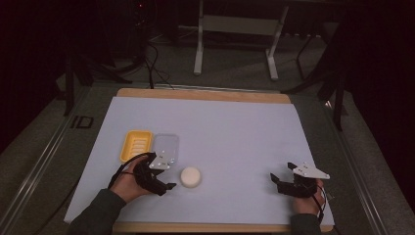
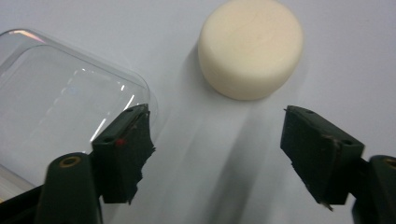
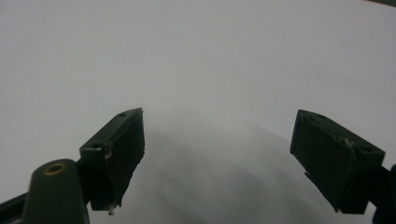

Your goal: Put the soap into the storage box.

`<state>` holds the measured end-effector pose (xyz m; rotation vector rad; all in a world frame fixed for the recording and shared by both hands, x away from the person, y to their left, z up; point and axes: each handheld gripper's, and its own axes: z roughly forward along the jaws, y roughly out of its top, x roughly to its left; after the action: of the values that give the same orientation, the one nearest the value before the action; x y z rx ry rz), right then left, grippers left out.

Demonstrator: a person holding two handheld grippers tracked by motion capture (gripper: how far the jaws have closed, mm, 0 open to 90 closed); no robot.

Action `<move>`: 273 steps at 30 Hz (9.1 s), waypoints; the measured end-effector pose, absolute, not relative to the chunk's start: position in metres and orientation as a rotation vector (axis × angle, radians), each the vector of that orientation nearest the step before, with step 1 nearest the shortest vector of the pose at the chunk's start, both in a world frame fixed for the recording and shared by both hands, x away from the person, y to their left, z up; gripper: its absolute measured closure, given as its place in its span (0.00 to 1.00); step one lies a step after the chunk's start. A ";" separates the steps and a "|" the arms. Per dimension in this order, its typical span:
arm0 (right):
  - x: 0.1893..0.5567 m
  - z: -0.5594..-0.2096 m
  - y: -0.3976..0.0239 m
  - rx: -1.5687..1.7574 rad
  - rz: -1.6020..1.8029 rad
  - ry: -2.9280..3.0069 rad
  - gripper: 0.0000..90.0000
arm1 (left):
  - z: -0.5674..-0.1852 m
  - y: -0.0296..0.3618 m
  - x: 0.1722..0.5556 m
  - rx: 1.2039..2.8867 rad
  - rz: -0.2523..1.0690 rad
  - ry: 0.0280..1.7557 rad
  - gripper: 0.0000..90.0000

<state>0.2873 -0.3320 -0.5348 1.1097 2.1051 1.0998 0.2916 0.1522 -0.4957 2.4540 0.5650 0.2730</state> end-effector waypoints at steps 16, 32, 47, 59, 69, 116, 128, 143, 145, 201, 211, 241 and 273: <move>0.287 -0.535 -0.332 1.095 1.102 2.111 0.20 | -0.484 0.137 0.299 2.532 0.238 0.475 0.21; 0.286 -0.535 -0.331 1.083 1.101 2.116 0.20 | -0.483 0.118 0.310 2.611 0.200 0.414 0.20; 0.286 -0.535 -0.331 1.076 1.103 2.119 0.20 | -0.482 0.108 0.319 2.652 0.156 0.389 0.18; 0.285 -0.535 -0.331 1.064 1.108 2.117 0.20 | -0.483 0.099 0.321 2.689 0.144 0.355 0.17; 0.285 -0.535 -0.331 1.061 1.108 2.117 0.20 | -0.485 0.091 0.322 2.714 0.128 0.332 0.17; 0.285 -0.534 -0.331 1.060 1.116 2.114 0.20 | -0.503 0.061 0.329 2.825 0.089 0.255 0.18; 0.284 -0.534 -0.331 1.060 1.118 2.112 0.20 | -0.505 0.056 0.332 2.847 0.098 0.241 0.22; 0.284 -0.534 -0.331 1.059 1.118 2.113 0.20 | -0.504 0.050 0.335 2.905 0.089 0.214 0.26; 0.284 -0.534 -0.331 1.059 1.118 2.113 0.20 | -0.504 0.047 0.335 2.922 0.090 0.203 0.27; 0.284 -0.534 -0.331 1.052 1.121 2.113 0.20 | -0.502 0.058 0.343 2.999 0.061 0.228 0.28; 0.284 -0.534 -0.331 1.052 1.120 2.112 0.20 | -0.493 0.067 0.344 2.990 0.076 0.258 0.28; 0.284 -0.534 -0.331 1.051 1.117 2.114 0.20 | -0.471 0.089 0.361 2.902 0.113 0.536 0.28; 0.284 -0.534 -0.331 1.050 1.122 2.110 0.20 | -0.469 0.109 0.382 2.822 0.149 0.915 0.28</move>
<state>0.2840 -0.3314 -0.5345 1.0505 2.1103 1.1223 0.3823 0.1093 -0.4687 2.8224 0.9147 0.1491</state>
